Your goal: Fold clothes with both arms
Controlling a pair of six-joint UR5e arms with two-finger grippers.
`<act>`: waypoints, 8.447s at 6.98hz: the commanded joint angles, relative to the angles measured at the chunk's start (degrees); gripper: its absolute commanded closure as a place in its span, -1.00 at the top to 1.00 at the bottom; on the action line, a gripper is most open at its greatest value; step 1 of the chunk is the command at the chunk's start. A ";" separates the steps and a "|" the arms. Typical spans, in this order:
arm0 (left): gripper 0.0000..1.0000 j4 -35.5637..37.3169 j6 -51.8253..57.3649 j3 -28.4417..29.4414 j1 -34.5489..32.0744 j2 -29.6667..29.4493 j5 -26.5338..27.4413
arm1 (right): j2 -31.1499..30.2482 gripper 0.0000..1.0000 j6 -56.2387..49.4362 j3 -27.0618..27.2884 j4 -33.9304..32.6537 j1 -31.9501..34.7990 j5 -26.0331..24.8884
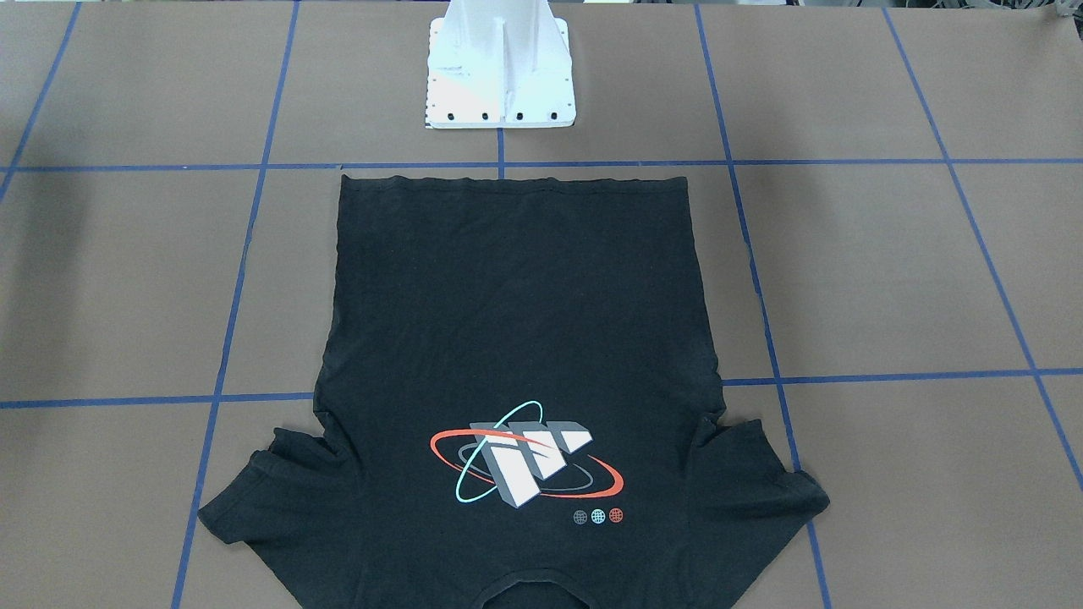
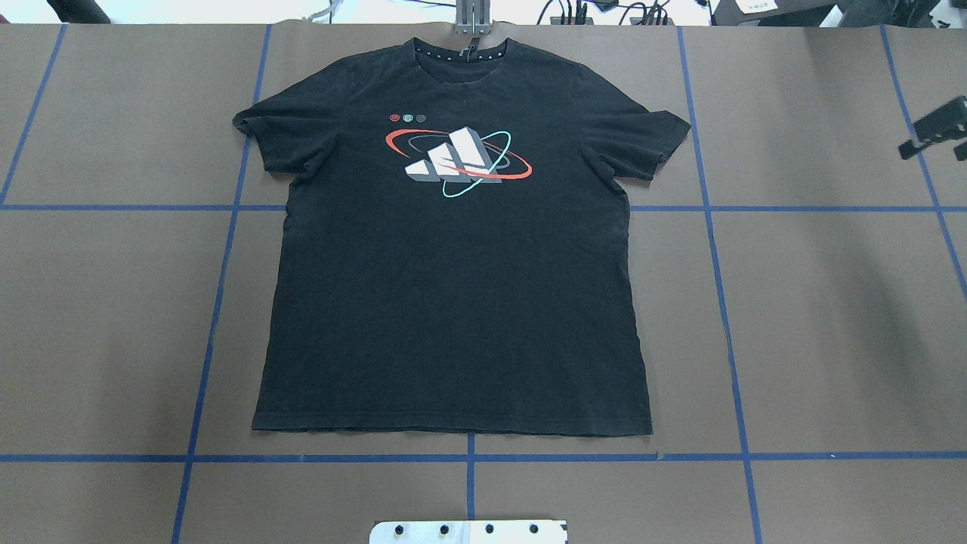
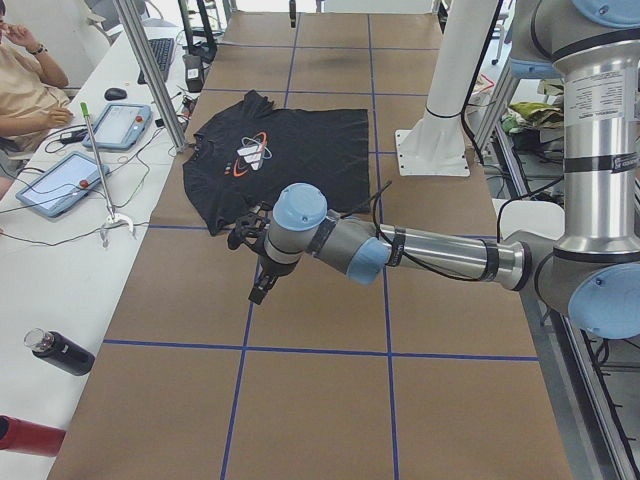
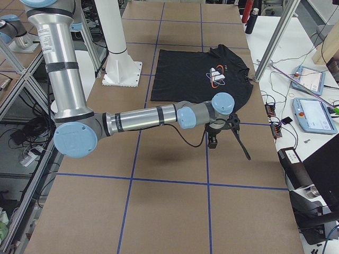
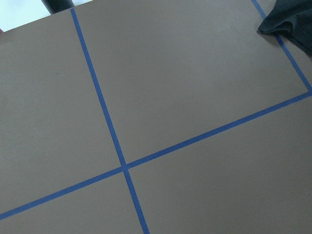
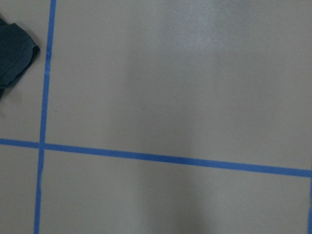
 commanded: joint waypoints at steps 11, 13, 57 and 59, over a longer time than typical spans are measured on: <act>1.00 -1.93 -0.27 0.06 2.89 -0.28 -0.16 | 23.10 0.77 24.54 -28.88 32.89 -18.98 -22.77; 1.00 -1.94 -0.27 -0.20 2.89 -0.28 -0.17 | 23.20 0.68 24.84 -31.08 36.58 -20.22 -26.21; -0.11 -43.77 -49.93 66.67 28.11 -49.32 11.35 | 20.03 1.00 53.14 -2.79 25.51 -34.55 -34.66; -0.11 -43.77 -49.93 68.25 28.46 -50.55 14.15 | 19.94 1.00 53.40 -2.87 25.51 -34.99 -34.84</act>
